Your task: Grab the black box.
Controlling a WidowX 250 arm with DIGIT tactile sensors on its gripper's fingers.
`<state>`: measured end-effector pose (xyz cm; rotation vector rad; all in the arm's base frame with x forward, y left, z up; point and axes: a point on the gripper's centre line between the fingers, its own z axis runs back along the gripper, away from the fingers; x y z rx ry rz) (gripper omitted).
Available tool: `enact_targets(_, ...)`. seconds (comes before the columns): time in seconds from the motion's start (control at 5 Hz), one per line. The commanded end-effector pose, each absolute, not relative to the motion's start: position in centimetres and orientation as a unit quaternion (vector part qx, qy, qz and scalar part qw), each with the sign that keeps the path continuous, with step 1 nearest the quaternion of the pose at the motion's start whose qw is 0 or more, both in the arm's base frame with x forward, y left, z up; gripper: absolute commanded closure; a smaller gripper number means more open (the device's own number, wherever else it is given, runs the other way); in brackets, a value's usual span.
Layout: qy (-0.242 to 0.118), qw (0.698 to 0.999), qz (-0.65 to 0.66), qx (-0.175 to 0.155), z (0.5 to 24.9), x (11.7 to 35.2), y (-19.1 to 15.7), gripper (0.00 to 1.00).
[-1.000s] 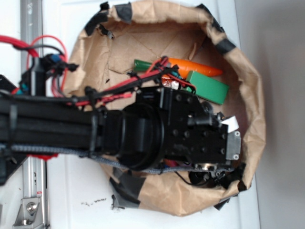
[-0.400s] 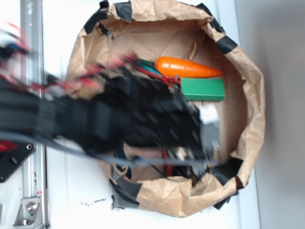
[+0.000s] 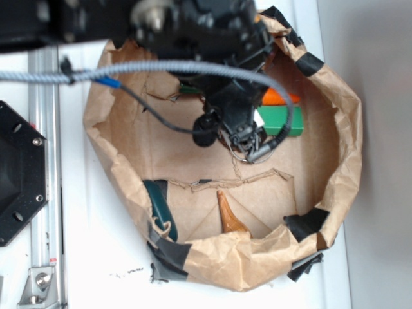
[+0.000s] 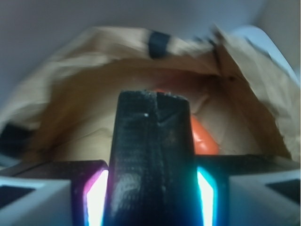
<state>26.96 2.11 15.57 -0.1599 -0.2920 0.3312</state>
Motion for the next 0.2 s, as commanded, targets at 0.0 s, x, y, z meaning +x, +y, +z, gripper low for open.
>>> enact_targets(0.0, -0.127, 0.988, 0.086, -0.021, 17.05, 27.74, -1.61, 1.0)
